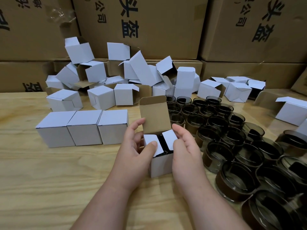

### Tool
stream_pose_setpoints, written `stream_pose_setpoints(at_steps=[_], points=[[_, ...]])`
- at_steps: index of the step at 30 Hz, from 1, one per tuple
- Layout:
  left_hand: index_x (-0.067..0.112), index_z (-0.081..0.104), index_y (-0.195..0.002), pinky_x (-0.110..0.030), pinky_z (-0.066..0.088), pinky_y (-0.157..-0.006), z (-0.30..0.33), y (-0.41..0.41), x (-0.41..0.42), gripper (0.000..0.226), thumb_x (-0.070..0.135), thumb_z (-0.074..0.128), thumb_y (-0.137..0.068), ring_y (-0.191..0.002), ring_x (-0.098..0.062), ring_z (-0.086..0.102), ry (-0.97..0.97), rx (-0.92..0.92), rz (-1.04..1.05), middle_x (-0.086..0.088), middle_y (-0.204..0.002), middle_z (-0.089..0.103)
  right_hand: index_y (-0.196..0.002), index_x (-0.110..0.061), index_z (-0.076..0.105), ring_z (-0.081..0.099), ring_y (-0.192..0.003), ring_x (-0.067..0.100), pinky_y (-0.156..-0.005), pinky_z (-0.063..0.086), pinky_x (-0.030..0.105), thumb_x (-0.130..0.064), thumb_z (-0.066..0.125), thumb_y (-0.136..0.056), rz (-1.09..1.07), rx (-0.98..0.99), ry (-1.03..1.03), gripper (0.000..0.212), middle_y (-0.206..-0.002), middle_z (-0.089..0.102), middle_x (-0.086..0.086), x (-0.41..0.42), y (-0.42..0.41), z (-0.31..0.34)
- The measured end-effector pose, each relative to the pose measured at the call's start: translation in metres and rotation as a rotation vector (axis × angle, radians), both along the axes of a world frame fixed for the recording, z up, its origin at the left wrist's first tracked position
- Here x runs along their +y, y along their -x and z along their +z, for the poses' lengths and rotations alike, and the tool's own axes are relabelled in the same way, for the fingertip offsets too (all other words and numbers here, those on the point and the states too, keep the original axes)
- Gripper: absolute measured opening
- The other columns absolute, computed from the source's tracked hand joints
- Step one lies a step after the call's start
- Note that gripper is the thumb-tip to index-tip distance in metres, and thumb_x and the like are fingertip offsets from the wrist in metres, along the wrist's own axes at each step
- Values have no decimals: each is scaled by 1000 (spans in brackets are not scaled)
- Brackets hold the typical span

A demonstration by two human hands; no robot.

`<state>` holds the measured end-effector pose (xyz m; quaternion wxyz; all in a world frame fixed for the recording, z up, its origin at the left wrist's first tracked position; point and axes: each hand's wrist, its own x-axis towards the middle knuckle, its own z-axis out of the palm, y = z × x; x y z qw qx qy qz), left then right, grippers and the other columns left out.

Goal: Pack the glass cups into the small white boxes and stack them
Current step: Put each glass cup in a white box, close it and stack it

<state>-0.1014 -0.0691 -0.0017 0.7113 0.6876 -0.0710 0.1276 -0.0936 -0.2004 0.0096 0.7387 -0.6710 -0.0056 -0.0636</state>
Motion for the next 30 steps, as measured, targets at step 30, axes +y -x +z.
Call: stream_pose_setpoints(at_steps=[30], points=[[35,75,-83,-18,55,-74,14,9,-7,35,0,70,-88,-101,-9,70,92,7,42,11,-112,76,-102,-28,63,62,-75,-7,-59,47,10,-1,47,-95,-31,-92,-36,32,-92,71,-13,1,6,3]])
